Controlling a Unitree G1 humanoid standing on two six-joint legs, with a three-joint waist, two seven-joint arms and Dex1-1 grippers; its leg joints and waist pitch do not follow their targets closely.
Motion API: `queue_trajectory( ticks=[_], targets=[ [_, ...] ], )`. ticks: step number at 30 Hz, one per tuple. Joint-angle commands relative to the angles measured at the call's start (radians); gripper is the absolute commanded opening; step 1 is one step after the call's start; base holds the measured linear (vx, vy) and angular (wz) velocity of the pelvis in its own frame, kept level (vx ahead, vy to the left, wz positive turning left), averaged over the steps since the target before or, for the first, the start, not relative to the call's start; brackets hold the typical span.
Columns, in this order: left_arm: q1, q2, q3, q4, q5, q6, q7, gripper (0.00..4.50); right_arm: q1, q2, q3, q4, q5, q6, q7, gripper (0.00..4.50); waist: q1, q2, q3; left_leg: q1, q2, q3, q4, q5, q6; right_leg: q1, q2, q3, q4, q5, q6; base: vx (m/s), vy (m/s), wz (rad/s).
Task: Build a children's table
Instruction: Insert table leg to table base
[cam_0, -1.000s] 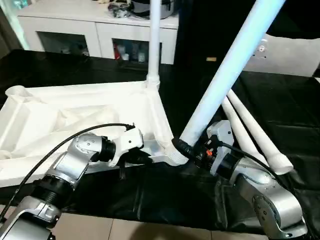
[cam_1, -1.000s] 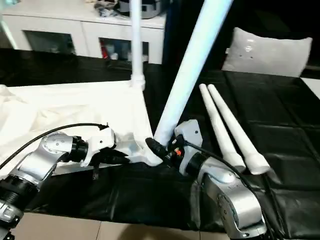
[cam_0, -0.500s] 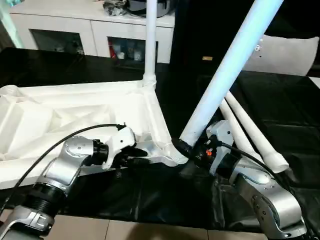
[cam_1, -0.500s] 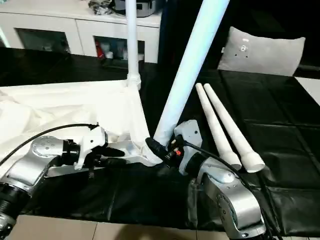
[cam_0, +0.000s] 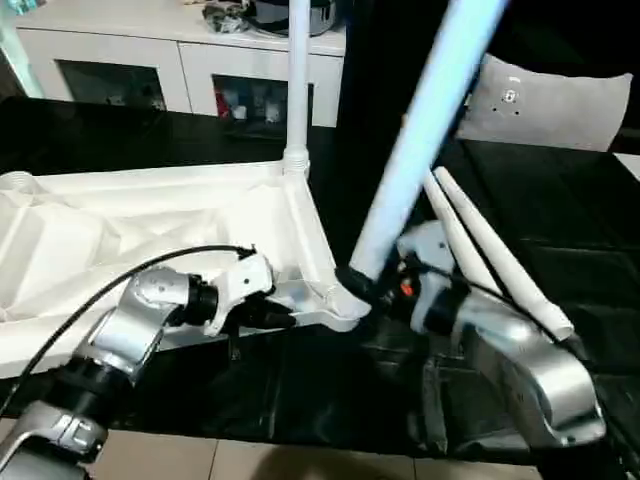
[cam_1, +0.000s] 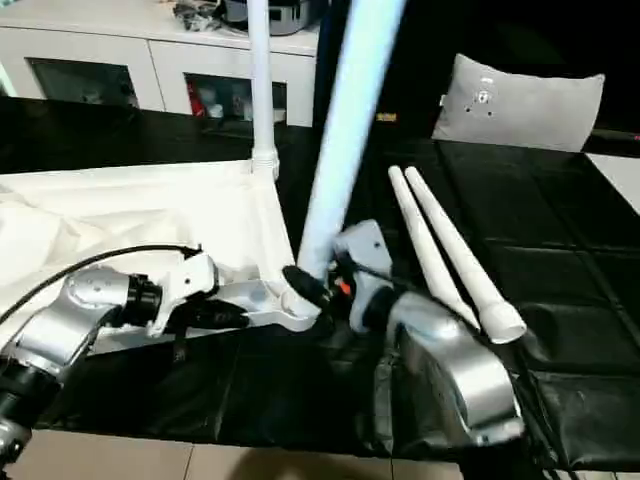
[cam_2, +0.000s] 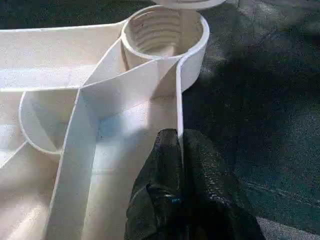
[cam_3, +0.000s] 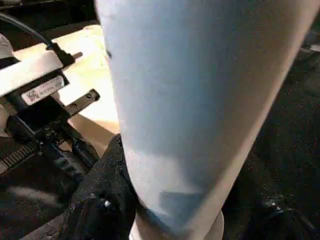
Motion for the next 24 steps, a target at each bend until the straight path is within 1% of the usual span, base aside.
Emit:
queue_trajectory(
  ticks=[1, 4, 5, 6, 7, 8, 9, 11, 13, 16, 17, 19, 20, 24],
  targets=[
    [0.008, 0.019, -0.042, 0.027, 0.059, 0.005, -0.003, 0.00, -0.016, -0.011, 0.010, 0.020, -0.008, 0.019, 0.016, 1.91, 0.000, 0.007, -0.054, -0.029, -0.007, 0.033, -0.078, -0.091, 0.000, 0.067, -0.033, 0.041, -0.063, -0.197, -0.163, 0.000, 0.000, 0.00],
    [0.000, 0.023, -0.051, 0.035, 0.072, -0.010, -0.009, 0.00, -0.054, -0.021, 0.019, 0.057, 0.006, 0.065, 0.041, 1.91, 0.000, 0.006, -0.054, -0.028, -0.008, 0.034, -0.078, -0.097, 0.001, 0.068, -0.032, 0.041, -0.063, -0.202, -0.171, 0.000, 0.000, 0.00],
    [-0.001, 0.021, -0.046, 0.035, 0.065, -0.020, -0.013, 0.00, -0.074, -0.033, 0.029, 0.076, 0.017, 0.092, 0.068, 1.91, 0.001, 0.006, -0.053, -0.028, -0.007, 0.034, -0.078, -0.107, 0.000, 0.068, -0.033, 0.041, -0.064, -0.224, -0.168, 0.000, 0.000, 0.00],
    [-0.001, 0.021, -0.044, 0.034, 0.061, -0.024, -0.015, 0.00, -0.079, -0.037, 0.033, 0.081, 0.020, 0.101, 0.077, 1.91, 0.001, 0.005, -0.052, -0.028, -0.008, 0.034, -0.078, -0.116, 0.000, 0.068, -0.033, 0.041, -0.066, -0.243, -0.164, 0.000, 0.000, 0.00],
    [-0.002, 0.020, -0.043, 0.028, 0.056, -0.027, -0.019, 0.00, -0.084, -0.048, 0.042, 0.087, 0.018, 0.109, 0.091, 1.91, 0.001, -0.002, -0.052, -0.029, -0.007, 0.035, -0.078, -0.114, 0.002, 0.069, -0.033, 0.041, -0.068, -0.253, -0.158, 0.000, 0.000, 0.00],
    [-0.001, 0.022, -0.044, 0.019, 0.052, -0.031, -0.026, 0.00, -0.088, -0.059, 0.050, 0.092, 0.015, 0.117, 0.105, 1.91, 0.004, 0.003, -0.052, -0.028, -0.006, 0.035, -0.078, -0.114, 0.001, 0.067, -0.035, 0.042, -0.069, -0.266, -0.152, 0.000, 0.000, 0.00],
    [-0.001, 0.022, -0.045, 0.014, 0.050, -0.033, -0.031, 0.00, -0.091, -0.064, 0.054, 0.095, 0.014, 0.120, 0.112, 1.91, 0.004, 0.002, -0.053, -0.029, -0.004, 0.035, -0.078, -0.107, 0.000, 0.066, -0.035, 0.041, -0.068, -0.260, -0.151, 0.000, 0.000, 0.00],
    [0.002, 0.029, -0.051, -0.001, 0.048, -0.044, -0.047, 0.00, -0.099, -0.072, 0.064, 0.108, 0.008, 0.121, 0.123, 1.91, 0.004, 0.002, -0.053, -0.027, -0.004, 0.035, -0.078, -0.101, -0.004, 0.065, -0.034, 0.041, -0.066, -0.241, -0.155, 0.000, 0.000, 0.00],
    [0.002, 0.033, -0.057, -0.012, 0.047, -0.056, -0.059, 0.00, -0.109, -0.067, 0.065, 0.126, 0.005, 0.115, 0.125, 1.91, 0.004, -0.001, -0.055, -0.028, -0.003, 0.035, -0.077, -0.090, -0.007, 0.067, -0.034, 0.041, -0.062, -0.217, -0.163, 0.000, 0.000, 0.00],
    [-0.001, 0.033, -0.062, -0.017, 0.050, -0.069, -0.066, 0.00, -0.117, -0.062, 0.064, 0.141, 0.006, 0.117, 0.131, 1.91, 0.004, -0.001, -0.055, -0.027, -0.003, 0.036, -0.077, -0.084, -0.008, 0.066, -0.033, 0.041, -0.060, -0.193, -0.172, 0.000, 0.000, 0.00],
    [-0.003, 0.034, -0.065, -0.017, 0.052, -0.074, -0.069, 0.00, -0.120, -0.058, 0.062, 0.148, 0.009, 0.121, 0.134, 1.91, 0.004, -0.002, -0.055, -0.026, -0.004, 0.036, -0.077, -0.086, -0.008, 0.066, -0.033, 0.040, -0.060, -0.192, -0.176, 0.000, 0.000, 0.00],
    [-0.005, 0.033, -0.067, -0.018, 0.053, -0.079, -0.073, 0.00, -0.122, -0.058, 0.065, 0.156, 0.008, 0.118, 0.139, 1.91, 0.004, 0.000, -0.054, -0.026, -0.003, 0.036, -0.078, -0.096, -0.011, 0.065, -0.033, 0.040, -0.061, -0.207, -0.175, 0.000, 0.000, 0.00],
    [-0.007, 0.034, -0.069, -0.019, 0.053, -0.084, -0.078, 0.00, -0.122, -0.058, 0.069, 0.169, 0.002, 0.109, 0.144, 1.91, 0.004, -0.001, -0.054, -0.025, -0.003, 0.037, -0.078, -0.103, -0.011, 0.064, -0.033, 0.040, -0.062, -0.213, -0.175, 0.000, 0.000, 0.00],
    [-0.010, 0.038, -0.074, -0.023, 0.052, -0.092, -0.093, 0.00, -0.119, -0.055, 0.069, 0.192, -0.004, 0.096, 0.144, 1.91, 0.006, 0.000, -0.055, -0.025, -0.002, 0.036, -0.079, -0.102, -0.013, 0.065, -0.034, 0.041, -0.061, -0.203, -0.177, 0.000, 0.000, 0.00]
  ],
)
